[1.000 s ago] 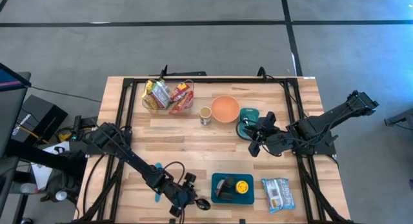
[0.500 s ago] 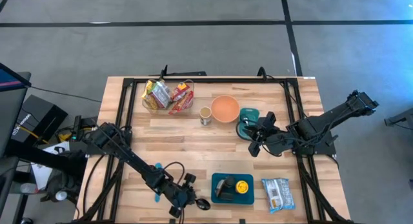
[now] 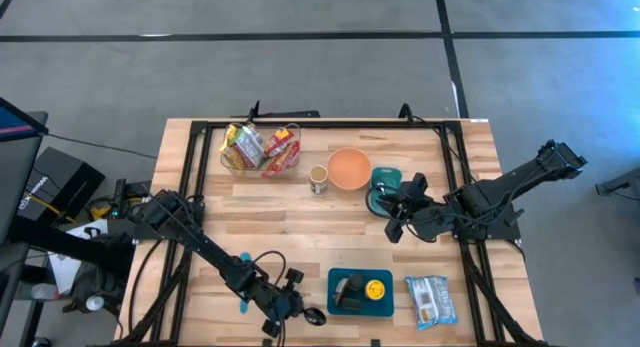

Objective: Pick & Place Food Item
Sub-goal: Put the black spoon into the green bin

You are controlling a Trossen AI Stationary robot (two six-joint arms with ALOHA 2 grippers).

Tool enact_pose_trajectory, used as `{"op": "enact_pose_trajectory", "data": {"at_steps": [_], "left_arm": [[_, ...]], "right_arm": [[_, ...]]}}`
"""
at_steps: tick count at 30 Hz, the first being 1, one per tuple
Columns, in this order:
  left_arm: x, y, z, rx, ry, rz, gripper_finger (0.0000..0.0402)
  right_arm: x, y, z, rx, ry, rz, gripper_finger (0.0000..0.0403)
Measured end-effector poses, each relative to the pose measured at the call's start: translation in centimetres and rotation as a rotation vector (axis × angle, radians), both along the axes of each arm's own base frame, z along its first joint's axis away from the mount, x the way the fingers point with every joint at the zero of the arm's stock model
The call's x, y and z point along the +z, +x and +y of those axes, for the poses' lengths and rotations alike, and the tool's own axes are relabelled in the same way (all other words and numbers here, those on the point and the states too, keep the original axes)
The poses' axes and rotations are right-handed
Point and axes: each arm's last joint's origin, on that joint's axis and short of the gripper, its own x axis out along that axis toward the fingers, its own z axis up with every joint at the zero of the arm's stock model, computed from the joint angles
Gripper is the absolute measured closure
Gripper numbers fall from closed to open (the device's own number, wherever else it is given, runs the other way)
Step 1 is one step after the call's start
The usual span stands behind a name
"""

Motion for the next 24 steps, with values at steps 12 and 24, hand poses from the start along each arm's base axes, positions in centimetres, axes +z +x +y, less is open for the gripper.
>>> {"op": "enact_pose_trajectory", "data": {"at_steps": [12, 24], "left_arm": [[0.0, 0.0, 0.0, 0.001, 0.000, -0.001, 0.0383], [4.4, -0.6, 0.5, 0.024, -0.062, -0.058, 0.0390]], "right_arm": [[0.0, 0.0, 0.0, 0.000, 0.000, 0.000, 0.0340], [0.0, 0.0, 0.0, 0.000, 0.000, 0.000, 0.0340]]}}
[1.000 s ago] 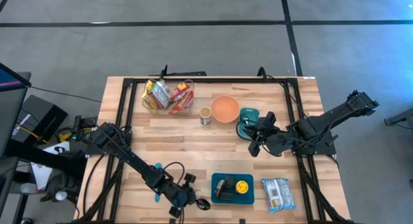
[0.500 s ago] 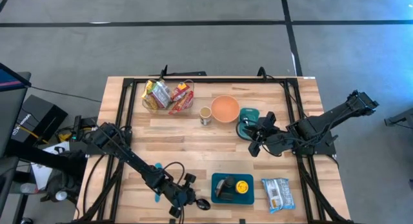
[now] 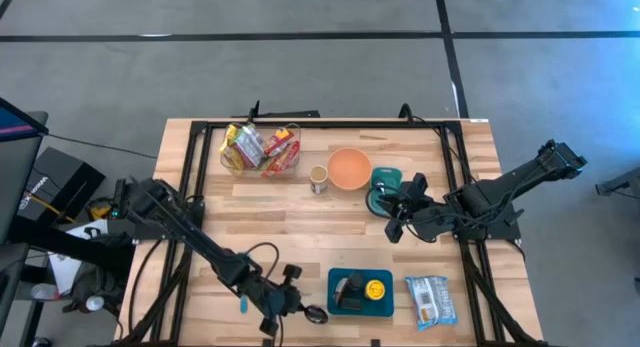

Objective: Pick & Place Food Item
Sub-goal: Put the black spoon into the green bin

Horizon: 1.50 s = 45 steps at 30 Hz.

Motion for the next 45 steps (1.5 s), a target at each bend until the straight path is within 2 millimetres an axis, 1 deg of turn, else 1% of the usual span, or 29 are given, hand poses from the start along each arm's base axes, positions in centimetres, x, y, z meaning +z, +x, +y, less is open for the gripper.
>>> {"op": "enact_pose_trajectory", "data": {"at_steps": [6, 11, 14, 17, 20, 24, 27, 30, 33, 38, 45], "left_arm": [[3.5, -1.0, 0.9, 0.030, -0.004, -0.048, 0.0389], [6.5, -1.7, 1.8, 0.052, -0.022, -0.121, 0.0391], [8.0, -2.0, 2.9, 0.076, -0.030, -0.171, 0.0390], [8.9, -2.1, 4.3, 0.124, -0.033, -0.213, 0.0389], [9.3, -2.1, 6.0, 0.174, -0.054, -0.250, 0.0391], [8.8, -1.6, 8.5, 0.264, -0.085, -0.281, 0.0390], [8.5, -1.1, 10.5, 0.308, -0.133, -0.301, 0.0389], [8.3, -0.6, 12.1, 0.337, -0.175, -0.314, 0.0390], [8.3, 0.0, 13.5, 0.330, -0.230, -0.354, 0.0389], [8.3, 0.4, 15.4, 0.262, -0.347, -0.396, 0.0391], [8.4, 0.5, 17.1, 0.184, -0.475, -0.435, 0.0390]], "right_arm": [[0.0, 0.0, 0.0, 0.000, 0.001, -0.002, 0.0340], [0.0, 0.0, 0.0, -0.019, 0.030, -0.018, 0.0340], [0.0, 0.0, 0.0, -0.022, 0.035, -0.021, 0.0340], [0.0, 0.0, 0.0, -0.022, 0.035, -0.021, 0.0340], [0.0, 0.0, 0.0, -0.020, 0.036, -0.020, 0.0340], [0.0, 0.0, 0.0, -0.020, 0.034, -0.019, 0.0340], [0.0, 0.1, 0.1, -0.002, 0.004, -0.005, 0.0340], [-0.4, 0.6, 0.5, 0.004, -0.052, 0.011, 0.0340], [-1.1, 1.3, 1.1, -0.005, -0.111, 0.021, 0.0340], [-3.0, 2.4, 2.0, -0.031, -0.201, 0.080, 0.0340], [-4.9, 3.3, 3.1, -0.028, -0.225, 0.130, 0.0340]]}}
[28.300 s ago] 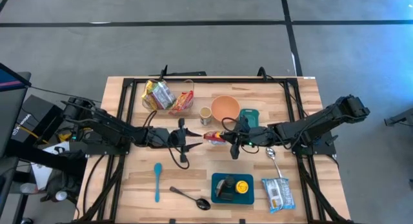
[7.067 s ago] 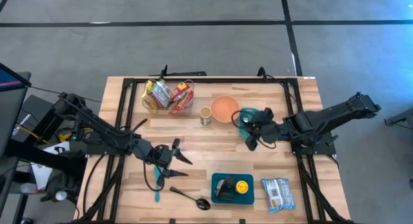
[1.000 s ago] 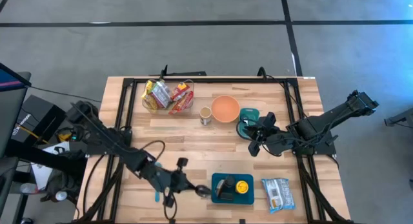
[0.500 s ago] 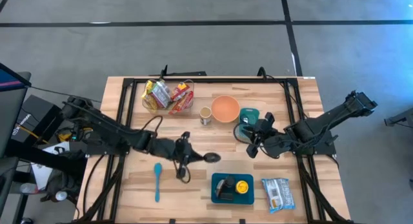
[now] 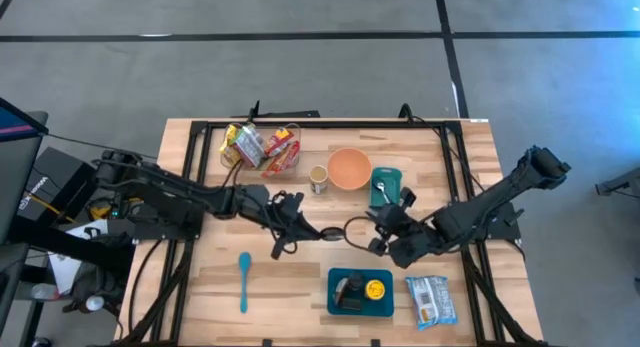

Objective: Pick & Place Food Item
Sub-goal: Put the black spoon into the green bin

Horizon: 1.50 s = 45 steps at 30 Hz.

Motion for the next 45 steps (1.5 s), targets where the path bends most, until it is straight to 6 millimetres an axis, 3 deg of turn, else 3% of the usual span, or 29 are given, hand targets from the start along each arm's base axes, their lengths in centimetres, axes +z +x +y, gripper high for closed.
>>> {"op": "enact_pose_trajectory", "data": {"at_steps": [12, 21, 28, 36, 45], "left_arm": [[0.2, -0.1, 1.4, -0.077, -0.040, -0.094, 0.0390], [0.5, -0.1, 1.9, -0.063, -0.058, -0.115, 0.0391], [0.0, 0.0, 3.1, -0.007, -0.169, -0.030, 0.0390], [-0.9, 0.0, 4.3, 0.066, -0.349, 0.127, 0.0390], [-0.9, -0.1, 4.8, 0.052, -0.453, 0.174, 0.0389]], "right_arm": [[-1.8, -1.6, 1.9, -0.117, -0.054, -0.119, 0.0340], [-3.7, -3.0, 0.9, -0.168, -0.009, -0.188, 0.0340], [-2.8, -2.2, 1.9, -0.051, -0.064, -0.189, 0.0340], [-0.8, -1.0, 3.8, 0.145, -0.251, -0.171, 0.0340], [-0.1, 0.2, 3.2, 0.283, -0.311, -0.118, 0.0340]]}}
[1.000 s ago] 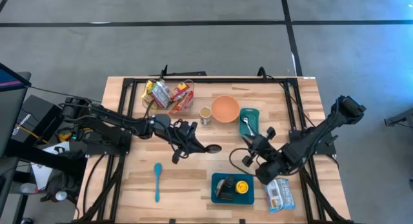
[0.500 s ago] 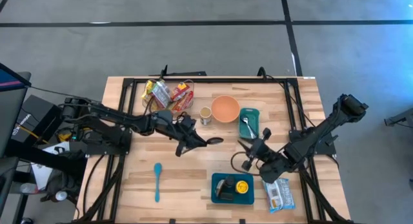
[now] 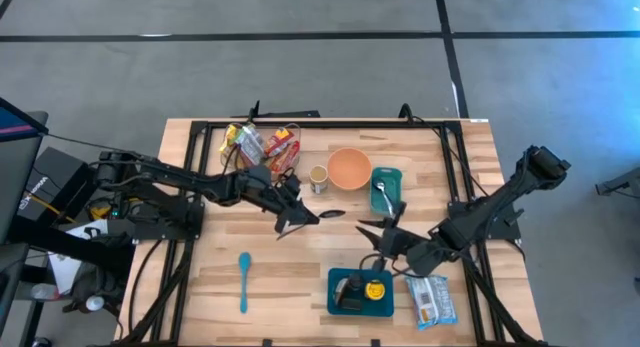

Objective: Pick & Place Food Item
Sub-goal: Put the black spoon into the green bin

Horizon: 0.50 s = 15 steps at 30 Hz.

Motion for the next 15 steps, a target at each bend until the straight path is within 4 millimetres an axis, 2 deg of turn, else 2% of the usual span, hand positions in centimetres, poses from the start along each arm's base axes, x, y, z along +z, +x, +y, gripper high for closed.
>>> {"op": "enact_pose_trajectory", "data": {"at_steps": [5, 15], "left_arm": [[-0.3, 0.0, -0.1, -0.003, -0.001, 0.029, 0.0389], [-0.5, -0.1, -0.1, 0.002, -0.031, 0.070, 0.0388]], "right_arm": [[0.1, 0.5, -0.6, -0.005, -0.022, 0.008, 0.0328], [0.7, 1.2, -0.9, 0.090, -0.039, -0.001, 0.0256]]}}
